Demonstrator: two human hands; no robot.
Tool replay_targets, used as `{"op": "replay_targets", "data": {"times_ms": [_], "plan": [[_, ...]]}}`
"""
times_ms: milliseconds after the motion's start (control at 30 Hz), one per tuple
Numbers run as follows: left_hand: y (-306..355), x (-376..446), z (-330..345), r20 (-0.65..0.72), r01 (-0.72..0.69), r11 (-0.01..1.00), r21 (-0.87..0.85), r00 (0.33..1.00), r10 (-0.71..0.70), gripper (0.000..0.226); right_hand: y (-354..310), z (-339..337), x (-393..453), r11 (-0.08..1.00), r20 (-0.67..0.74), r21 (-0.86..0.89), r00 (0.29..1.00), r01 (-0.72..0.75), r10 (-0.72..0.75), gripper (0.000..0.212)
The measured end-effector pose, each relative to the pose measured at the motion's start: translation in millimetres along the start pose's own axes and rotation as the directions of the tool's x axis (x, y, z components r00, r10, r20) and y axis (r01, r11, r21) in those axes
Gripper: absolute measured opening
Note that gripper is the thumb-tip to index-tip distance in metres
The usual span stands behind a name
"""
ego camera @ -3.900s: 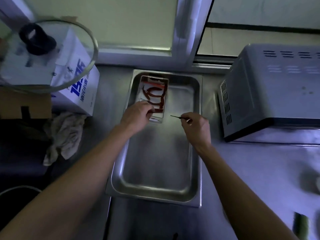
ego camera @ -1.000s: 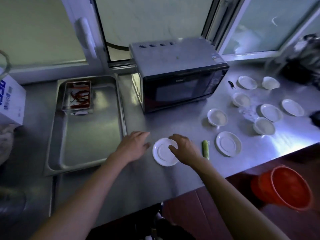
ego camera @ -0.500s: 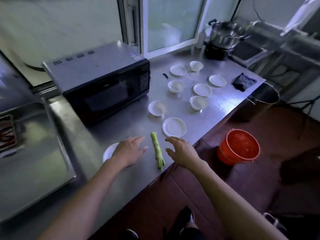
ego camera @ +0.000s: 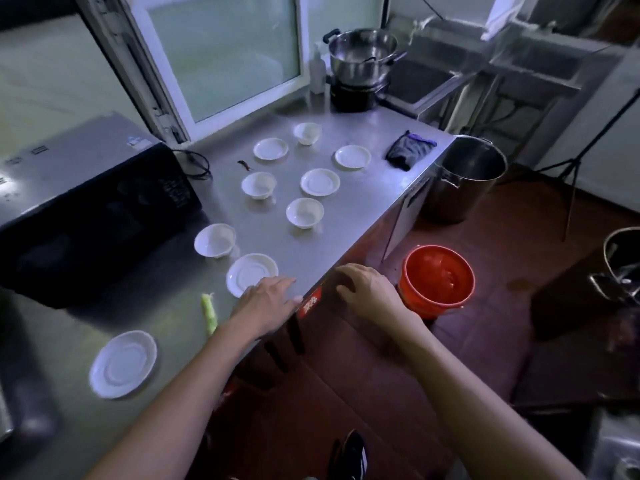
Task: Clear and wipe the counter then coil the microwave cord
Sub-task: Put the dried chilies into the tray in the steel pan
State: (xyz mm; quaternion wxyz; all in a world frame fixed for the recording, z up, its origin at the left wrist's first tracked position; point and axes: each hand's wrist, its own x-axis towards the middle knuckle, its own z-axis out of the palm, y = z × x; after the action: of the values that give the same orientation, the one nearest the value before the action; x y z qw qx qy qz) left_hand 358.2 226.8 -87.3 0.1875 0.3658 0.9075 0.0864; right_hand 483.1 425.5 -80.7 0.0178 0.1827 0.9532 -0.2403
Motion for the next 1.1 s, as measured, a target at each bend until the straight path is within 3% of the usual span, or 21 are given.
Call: {"op": "replay_targets", "data": {"times_ms": [467, 900, 1100], "plan": [[76, 93, -3, -0.001, -0.058, 0.998, 0.023, 0.998, 0.058, 0.055, 91, -45, 38, 0.997, -0.020, 0.051, 0.998, -0.064, 0.065, 0.044], [51, 248, -31, -0.047, -0.061, 0.979, -0.196, 0.998, 0.053, 0.053, 110, -64, 193, 0.993, 0.072, -0.039, 0.991, -0.111, 0.114, 0.043], [8, 292, -71, -0.077, 0.039, 0.979, -0.199, 0.996, -0.055, 0.051, 106, -88, 261, 0.996, 0.100, -0.074, 0.993, -0.047, 0.055, 0.044]]}}
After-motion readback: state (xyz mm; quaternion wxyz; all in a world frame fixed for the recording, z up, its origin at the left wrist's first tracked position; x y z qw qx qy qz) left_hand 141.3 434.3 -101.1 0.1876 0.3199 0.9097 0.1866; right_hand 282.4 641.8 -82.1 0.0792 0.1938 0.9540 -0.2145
